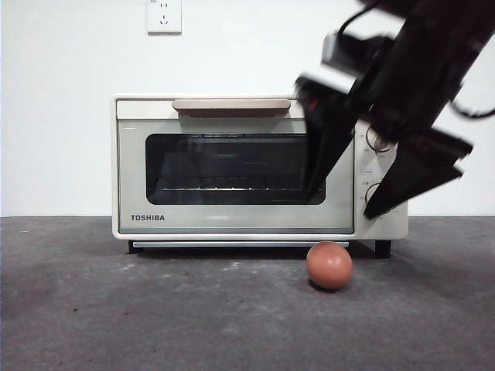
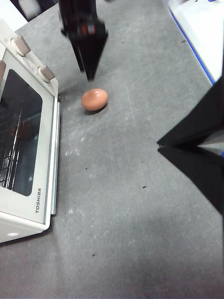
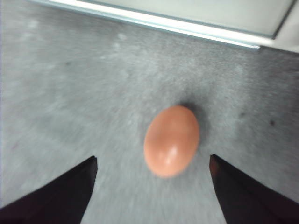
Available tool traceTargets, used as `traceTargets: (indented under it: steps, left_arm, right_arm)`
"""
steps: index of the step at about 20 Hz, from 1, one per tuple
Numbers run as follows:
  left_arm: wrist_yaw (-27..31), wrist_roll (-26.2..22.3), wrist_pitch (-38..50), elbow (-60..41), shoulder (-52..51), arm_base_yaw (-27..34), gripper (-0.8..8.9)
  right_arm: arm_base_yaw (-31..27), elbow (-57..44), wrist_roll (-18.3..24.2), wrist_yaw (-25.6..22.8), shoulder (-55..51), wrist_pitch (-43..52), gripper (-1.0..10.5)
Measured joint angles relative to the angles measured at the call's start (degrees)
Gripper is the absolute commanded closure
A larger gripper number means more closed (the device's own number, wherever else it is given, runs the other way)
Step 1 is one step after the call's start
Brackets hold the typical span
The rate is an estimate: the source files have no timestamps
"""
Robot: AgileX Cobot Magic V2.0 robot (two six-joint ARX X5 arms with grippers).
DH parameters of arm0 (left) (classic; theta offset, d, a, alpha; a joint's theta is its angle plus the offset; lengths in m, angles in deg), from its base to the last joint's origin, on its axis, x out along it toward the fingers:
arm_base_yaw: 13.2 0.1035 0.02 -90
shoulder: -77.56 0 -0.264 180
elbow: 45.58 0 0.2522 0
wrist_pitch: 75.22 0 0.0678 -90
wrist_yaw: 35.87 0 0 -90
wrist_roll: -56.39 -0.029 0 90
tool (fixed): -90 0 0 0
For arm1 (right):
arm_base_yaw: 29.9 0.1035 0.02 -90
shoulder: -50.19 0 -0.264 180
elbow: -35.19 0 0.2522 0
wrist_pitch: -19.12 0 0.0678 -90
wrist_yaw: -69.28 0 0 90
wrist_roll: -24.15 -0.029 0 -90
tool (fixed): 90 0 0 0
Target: Eggoven
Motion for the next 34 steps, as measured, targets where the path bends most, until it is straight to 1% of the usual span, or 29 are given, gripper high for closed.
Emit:
traceTargets:
  steps: [4, 10, 14, 16, 22, 24, 29, 32, 34]
  left_arm:
    - [0.0, 0.0, 0.0, 0.0, 0.0, 0.0, 8.07]
    - [0.0, 0.0, 0.0, 0.0, 0.0, 0.0, 8.06]
    - [0.0, 0.0, 0.0, 0.0, 0.1, 0.0, 8.06]
    - [0.0, 0.0, 0.0, 0.0, 0.1, 0.0, 8.06]
    - [0.0, 0.0, 0.0, 0.0, 0.1, 0.0, 8.06]
    - [0.0, 0.0, 0.0, 0.0, 0.1, 0.0, 8.06]
    - [0.0, 0.0, 1.3, 0.0, 0.4, 0.0, 8.06]
    - [0.0, 0.5, 5.7, 0.0, 2.4, -0.2, 8.06]
    - [0.0, 1.2, 8.9, 0.0, 4.5, -1.2, 8.06]
  right_arm:
    - [0.5, 0.0, -1.6, -2.6, 6.5, 4.6, 5.7]
    - [0.5, 0.0, -2.0, -4.0, 11.6, 8.7, 5.7]
    - [0.5, 0.0, -2.0, -4.2, 13.8, 9.1, 6.2]
    - [0.5, 0.0, -2.0, -4.3, 13.8, 9.2, 6.6]
    - [0.5, 0.1, -2.0, -4.3, 13.8, 9.0, 8.8]
    - [0.5, 0.1, -2.0, -3.5, 13.8, 9.1, 9.4]
    - [0.5, 0.1, -1.9, -2.1, 12.6, 8.0, 9.4]
    - [0.6, 0.1, -1.7, -0.1, 6.9, 7.1, 9.4]
    - [0.8, 0.1, -1.3, 0.2, 1.7, 4.4, 9.4]
